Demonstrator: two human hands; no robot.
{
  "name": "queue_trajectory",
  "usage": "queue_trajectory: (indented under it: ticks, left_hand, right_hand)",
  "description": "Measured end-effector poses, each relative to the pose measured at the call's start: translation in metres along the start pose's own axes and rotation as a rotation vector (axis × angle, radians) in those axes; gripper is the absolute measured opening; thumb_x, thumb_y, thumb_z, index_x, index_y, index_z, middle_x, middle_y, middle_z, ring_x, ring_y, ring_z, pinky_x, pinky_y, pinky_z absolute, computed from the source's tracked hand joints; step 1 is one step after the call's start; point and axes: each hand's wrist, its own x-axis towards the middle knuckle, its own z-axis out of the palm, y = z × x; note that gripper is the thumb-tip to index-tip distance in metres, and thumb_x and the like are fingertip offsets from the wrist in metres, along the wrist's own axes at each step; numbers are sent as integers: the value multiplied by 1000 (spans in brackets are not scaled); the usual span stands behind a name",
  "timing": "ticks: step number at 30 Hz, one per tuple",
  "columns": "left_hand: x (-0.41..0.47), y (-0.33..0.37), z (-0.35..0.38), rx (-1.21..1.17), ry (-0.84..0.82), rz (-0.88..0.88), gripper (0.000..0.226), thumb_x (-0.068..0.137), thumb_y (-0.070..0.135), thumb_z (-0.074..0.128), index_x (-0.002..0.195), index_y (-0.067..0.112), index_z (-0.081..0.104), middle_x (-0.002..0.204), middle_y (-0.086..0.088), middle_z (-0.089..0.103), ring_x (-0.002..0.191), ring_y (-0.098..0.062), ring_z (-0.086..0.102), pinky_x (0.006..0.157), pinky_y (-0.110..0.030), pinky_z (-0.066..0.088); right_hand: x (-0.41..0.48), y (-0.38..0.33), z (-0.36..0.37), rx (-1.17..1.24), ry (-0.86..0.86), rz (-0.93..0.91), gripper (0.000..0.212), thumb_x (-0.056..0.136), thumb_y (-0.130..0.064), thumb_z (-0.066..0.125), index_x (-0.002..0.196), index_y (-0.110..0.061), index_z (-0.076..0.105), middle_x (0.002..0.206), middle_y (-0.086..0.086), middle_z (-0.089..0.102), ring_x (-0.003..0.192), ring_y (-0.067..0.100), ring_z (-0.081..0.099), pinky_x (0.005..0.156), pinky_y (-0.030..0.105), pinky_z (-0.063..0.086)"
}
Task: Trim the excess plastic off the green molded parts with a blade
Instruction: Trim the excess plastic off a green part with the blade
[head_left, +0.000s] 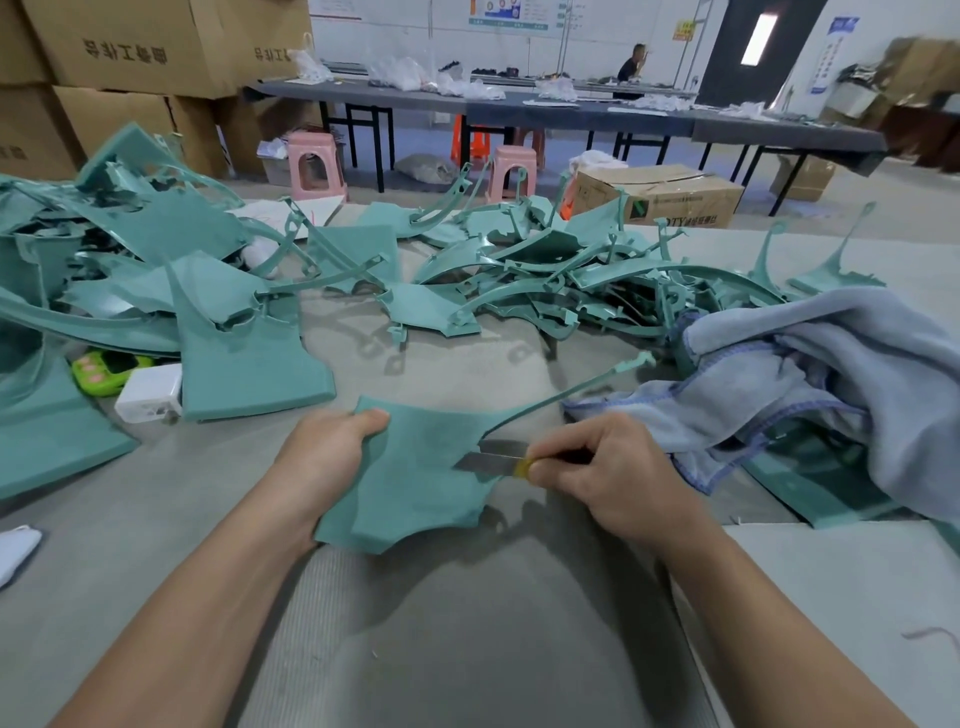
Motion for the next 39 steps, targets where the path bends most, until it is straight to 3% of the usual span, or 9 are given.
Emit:
queue_trajectory:
  ticks: [5, 9, 14, 21, 23, 27, 31, 36, 39]
  left_hand:
    - [2, -1, -1, 3, 5, -3, 21, 92, 24, 69, 88, 5, 77, 82, -16, 77, 67, -32, 74, 66, -40, 60]
    - [3, 0, -2, -100, 50, -17, 18, 92, 20, 67, 89, 3, 74, 73, -13, 76, 57, -28, 72, 52, -33, 58]
    - [-2, 5, -6, -186, 38, -45, 20, 93, 21, 67, 89, 2, 73, 68, -12, 75, 52, -26, 70, 47, -29, 54]
    - [-12, 10, 2, -332, 9, -90, 15, 96, 16, 64, 93, 2, 68, 59, -8, 71, 43, -21, 67, 35, -26, 48]
    - [-12, 11, 2, -352, 12, -99, 14, 96, 15, 64, 93, 2, 67, 56, -7, 70, 41, -20, 66, 33, -25, 47]
    - [-10, 9, 0, -361, 25, -89, 15, 96, 15, 64, 92, 1, 67, 58, -9, 71, 42, -22, 67, 35, -27, 49]
    - [-10, 7, 2, -389, 15, -93, 14, 96, 13, 63, 92, 1, 67, 56, -9, 70, 40, -21, 66, 33, -26, 47]
    - [-6, 7, -1, -465, -29, -181, 16, 97, 19, 61, 99, 5, 68, 62, -10, 72, 44, -23, 67, 35, -28, 49]
    - [-4, 7, -3, -521, -65, -203, 20, 100, 20, 56, 97, 5, 68, 65, -10, 74, 45, -22, 68, 35, -25, 48]
  right_hand:
    - [2, 3, 0, 68, 60, 48, 19, 83, -10, 82, 80, -29, 83, 71, -16, 75, 66, 1, 67, 62, 13, 50]
    - [1, 4, 7, -34, 165, 34, 18, 84, -15, 82, 77, -32, 81, 70, -22, 73, 68, -2, 67, 61, 9, 47]
    - [-3, -4, 10, 204, 121, -29, 17, 86, -17, 79, 85, -34, 82, 76, -7, 76, 72, 19, 70, 67, 33, 57]
    - [0, -6, 2, 483, 80, -79, 18, 78, -8, 80, 75, -26, 83, 66, -1, 73, 61, 6, 61, 60, 19, 49]
    - [-3, -6, 9, 411, 33, -47, 16, 79, -14, 81, 77, -29, 83, 70, -1, 75, 63, 6, 63, 62, 21, 51]
    - [2, -1, 8, 245, 325, 37, 25, 82, -15, 82, 71, -38, 80, 69, -7, 75, 61, 13, 67, 58, 28, 55]
    - [-3, -5, 8, 356, -21, -25, 4, 76, -25, 81, 78, -27, 83, 67, -1, 74, 61, 4, 61, 57, 18, 46]
    - [1, -1, 12, 87, 317, 23, 14, 87, -22, 79, 77, -32, 79, 68, -9, 73, 65, 16, 67, 60, 33, 55]
    - [-5, -7, 13, 246, 213, -74, 6, 85, -25, 75, 81, -27, 79, 68, -2, 71, 61, 12, 62, 57, 28, 50]
